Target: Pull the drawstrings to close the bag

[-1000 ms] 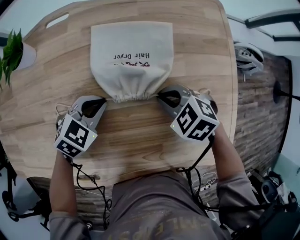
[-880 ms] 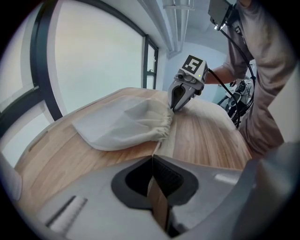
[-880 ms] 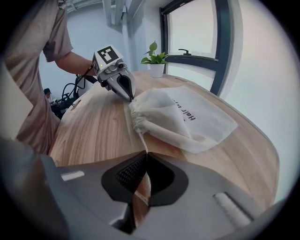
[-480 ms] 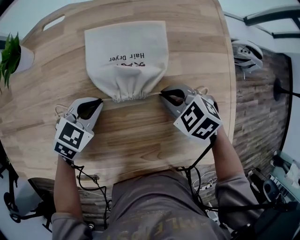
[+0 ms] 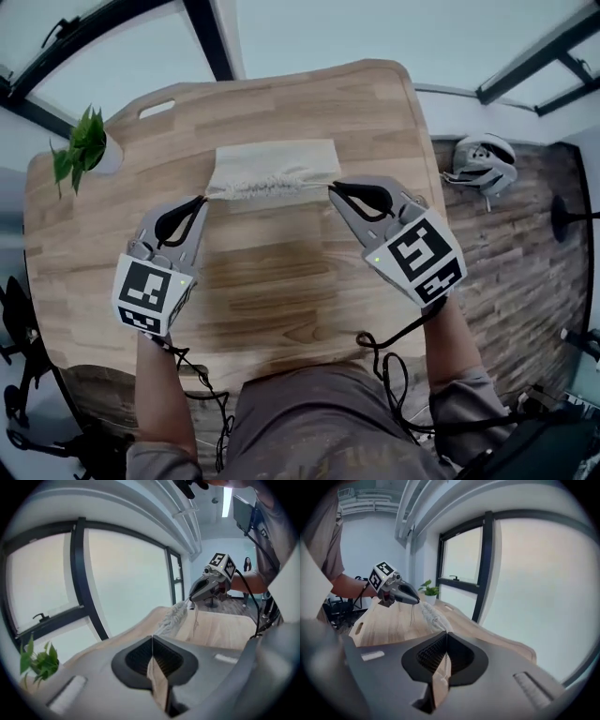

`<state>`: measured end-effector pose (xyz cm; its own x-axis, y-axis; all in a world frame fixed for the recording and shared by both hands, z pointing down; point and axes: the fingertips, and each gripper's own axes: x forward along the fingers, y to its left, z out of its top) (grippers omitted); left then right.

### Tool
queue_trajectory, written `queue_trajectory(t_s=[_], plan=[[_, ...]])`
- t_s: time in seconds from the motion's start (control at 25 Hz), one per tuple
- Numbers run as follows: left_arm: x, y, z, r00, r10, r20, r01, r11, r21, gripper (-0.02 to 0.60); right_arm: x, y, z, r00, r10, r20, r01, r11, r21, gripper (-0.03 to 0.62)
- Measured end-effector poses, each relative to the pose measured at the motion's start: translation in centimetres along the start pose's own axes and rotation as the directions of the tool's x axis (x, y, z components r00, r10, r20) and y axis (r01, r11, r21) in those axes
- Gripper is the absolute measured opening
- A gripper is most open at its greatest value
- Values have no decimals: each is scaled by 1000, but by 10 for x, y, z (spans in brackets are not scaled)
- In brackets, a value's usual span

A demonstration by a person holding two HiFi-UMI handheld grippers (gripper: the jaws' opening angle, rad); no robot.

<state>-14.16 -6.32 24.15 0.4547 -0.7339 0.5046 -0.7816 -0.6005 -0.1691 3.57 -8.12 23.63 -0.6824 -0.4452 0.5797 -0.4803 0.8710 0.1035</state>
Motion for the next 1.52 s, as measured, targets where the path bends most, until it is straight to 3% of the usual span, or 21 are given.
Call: queue_trajectory(t_s=[0.12, 0.28, 0.48, 0.8, 1.52], plan=[[-29, 10, 54, 991, 105, 81, -105, 994, 1, 8, -36, -12, 55, 991, -66, 120, 69, 997, -20, 35], [-75, 14, 120, 959, 204, 195, -210, 978, 10, 8, -88, -15, 115, 957, -116, 265, 124, 992, -12, 35], [-112, 8, 173, 919, 284, 272, -298, 954, 11, 8, -133, -16, 151, 927, -157, 340, 169, 986, -6, 35], [-119, 7, 180, 891, 346, 294, -359, 933, -10, 8, -139, -13, 153, 916, -179, 359, 200, 980, -22, 35], [-119, 2, 180, 882, 377, 281, -398, 917, 19, 8, -133, -13, 147, 907, -203, 369, 216, 976, 6, 35]])
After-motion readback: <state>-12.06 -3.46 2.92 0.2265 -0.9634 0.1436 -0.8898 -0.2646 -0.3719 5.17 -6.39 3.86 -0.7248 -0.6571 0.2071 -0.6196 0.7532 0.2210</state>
